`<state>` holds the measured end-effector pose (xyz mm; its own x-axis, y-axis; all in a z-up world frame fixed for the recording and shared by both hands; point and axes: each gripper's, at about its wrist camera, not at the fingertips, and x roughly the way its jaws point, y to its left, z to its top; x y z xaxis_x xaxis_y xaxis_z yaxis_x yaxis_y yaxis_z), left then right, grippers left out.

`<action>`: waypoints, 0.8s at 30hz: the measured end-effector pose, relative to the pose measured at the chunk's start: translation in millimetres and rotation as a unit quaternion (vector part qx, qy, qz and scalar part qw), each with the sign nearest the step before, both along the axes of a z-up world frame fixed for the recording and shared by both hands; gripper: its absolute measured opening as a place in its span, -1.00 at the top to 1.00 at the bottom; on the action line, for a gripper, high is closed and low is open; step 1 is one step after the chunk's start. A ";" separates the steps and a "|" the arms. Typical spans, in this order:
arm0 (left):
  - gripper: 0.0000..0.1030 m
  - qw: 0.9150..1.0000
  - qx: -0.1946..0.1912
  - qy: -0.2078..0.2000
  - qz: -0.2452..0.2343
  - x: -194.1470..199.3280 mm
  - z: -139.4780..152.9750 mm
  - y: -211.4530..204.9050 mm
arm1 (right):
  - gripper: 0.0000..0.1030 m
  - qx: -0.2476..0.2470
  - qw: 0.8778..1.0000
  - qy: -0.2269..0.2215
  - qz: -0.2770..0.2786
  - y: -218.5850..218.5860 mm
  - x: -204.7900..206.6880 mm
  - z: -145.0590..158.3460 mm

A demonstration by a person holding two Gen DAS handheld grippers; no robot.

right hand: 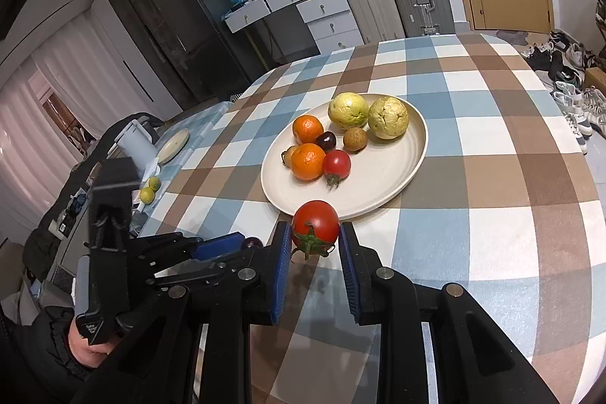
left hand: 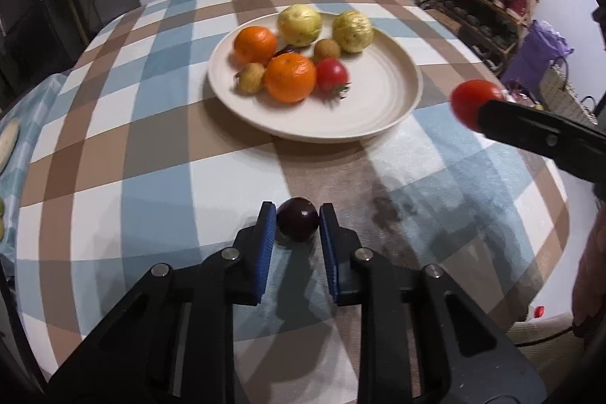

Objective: Organize fruits
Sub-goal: 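Carry the tomato and plum onto the cream plate and open both tools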

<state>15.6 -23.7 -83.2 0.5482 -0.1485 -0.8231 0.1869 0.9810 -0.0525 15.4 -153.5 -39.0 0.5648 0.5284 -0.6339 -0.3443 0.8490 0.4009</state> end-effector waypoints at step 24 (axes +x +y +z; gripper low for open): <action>0.60 0.995 -0.092 -0.046 -0.012 -11.9 46.8 26.1 | 0.50 0.005 1.000 -0.001 -0.005 -1.9 1.6 -0.2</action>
<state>3.8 2.4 -36.4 0.6151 -0.3061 -0.7266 0.2219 0.9515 -0.2130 17.0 -155.4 -39.2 0.5714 0.5293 -0.6271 -0.3362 0.8481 0.4095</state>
